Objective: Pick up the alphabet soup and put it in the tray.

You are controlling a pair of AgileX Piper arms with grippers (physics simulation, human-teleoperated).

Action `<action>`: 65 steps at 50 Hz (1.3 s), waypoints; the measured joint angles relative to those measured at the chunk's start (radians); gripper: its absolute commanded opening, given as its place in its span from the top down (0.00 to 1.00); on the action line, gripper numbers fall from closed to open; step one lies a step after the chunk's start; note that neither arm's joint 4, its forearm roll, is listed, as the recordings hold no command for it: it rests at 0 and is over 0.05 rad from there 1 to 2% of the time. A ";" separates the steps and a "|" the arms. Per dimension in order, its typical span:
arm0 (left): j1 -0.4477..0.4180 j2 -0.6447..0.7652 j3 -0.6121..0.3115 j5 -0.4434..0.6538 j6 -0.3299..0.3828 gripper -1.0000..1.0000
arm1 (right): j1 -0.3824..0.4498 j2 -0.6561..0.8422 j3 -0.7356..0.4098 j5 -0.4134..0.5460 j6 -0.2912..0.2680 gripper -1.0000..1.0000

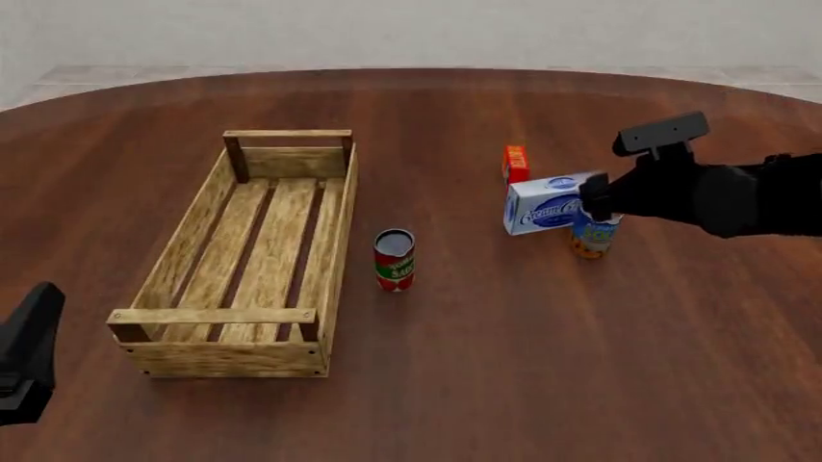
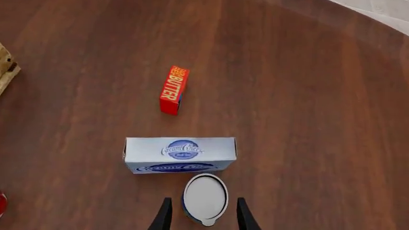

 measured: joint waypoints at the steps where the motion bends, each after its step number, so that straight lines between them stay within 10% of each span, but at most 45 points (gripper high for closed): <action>1: 0.000 0.000 0.000 0.000 0.000 0.00 | -0.001 0.007 -0.002 -0.002 0.001 0.00; 60: 0.000 0.000 0.000 0.000 0.000 0.00 | -0.024 0.329 -0.136 -0.063 0.039 0.00; 61: 0.000 0.000 0.000 0.000 0.000 0.00 | -0.024 0.330 -0.138 -0.064 0.038 1.00; 65: 0.000 0.000 0.000 0.000 0.000 0.00 | -0.024 0.333 -0.143 -0.065 0.050 1.00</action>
